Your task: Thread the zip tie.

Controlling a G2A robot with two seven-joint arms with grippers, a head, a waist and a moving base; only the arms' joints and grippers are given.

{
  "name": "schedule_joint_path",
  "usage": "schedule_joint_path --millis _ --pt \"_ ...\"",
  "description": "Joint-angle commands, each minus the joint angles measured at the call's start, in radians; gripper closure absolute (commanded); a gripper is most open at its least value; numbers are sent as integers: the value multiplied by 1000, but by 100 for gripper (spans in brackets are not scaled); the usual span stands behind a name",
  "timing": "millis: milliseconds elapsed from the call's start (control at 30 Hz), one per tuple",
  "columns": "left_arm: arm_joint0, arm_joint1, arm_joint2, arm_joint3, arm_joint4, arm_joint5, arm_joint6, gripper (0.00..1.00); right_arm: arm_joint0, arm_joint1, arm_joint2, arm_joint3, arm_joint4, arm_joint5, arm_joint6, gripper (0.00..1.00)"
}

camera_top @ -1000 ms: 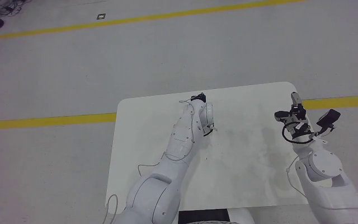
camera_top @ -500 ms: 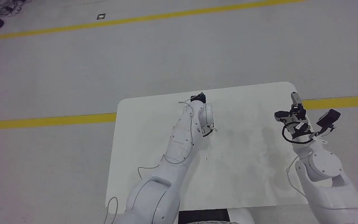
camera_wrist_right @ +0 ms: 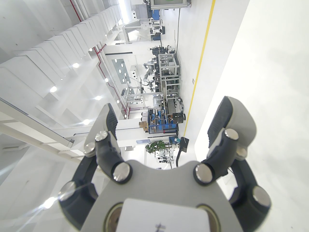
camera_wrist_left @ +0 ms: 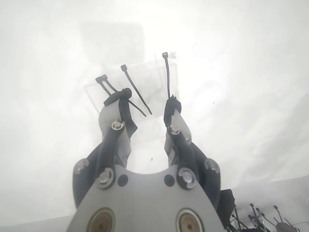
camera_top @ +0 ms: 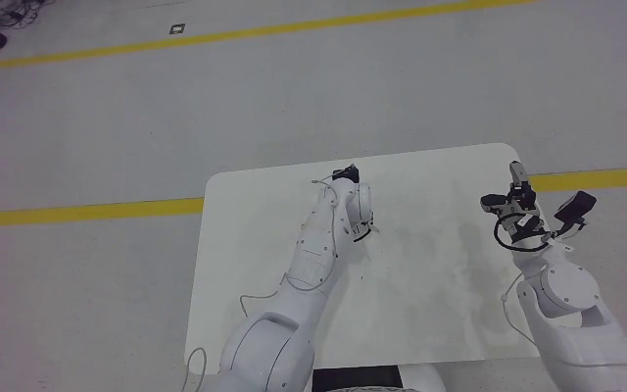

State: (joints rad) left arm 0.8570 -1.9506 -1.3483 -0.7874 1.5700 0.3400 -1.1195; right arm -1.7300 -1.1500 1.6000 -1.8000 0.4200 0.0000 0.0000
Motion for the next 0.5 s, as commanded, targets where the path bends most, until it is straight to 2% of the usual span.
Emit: schedule_joint_path --millis 0,167,467 --pt "-6 -2 0 13 0 0 1 69 0 0 0 0 0 0 0 0" --pt "-20 -10 -6 33 0 0 11 70 0 0 0 0 0 0 0 0" --pt "-26 -13 -9 39 0 0 16 70 0 0 0 0 0 0 0 0"
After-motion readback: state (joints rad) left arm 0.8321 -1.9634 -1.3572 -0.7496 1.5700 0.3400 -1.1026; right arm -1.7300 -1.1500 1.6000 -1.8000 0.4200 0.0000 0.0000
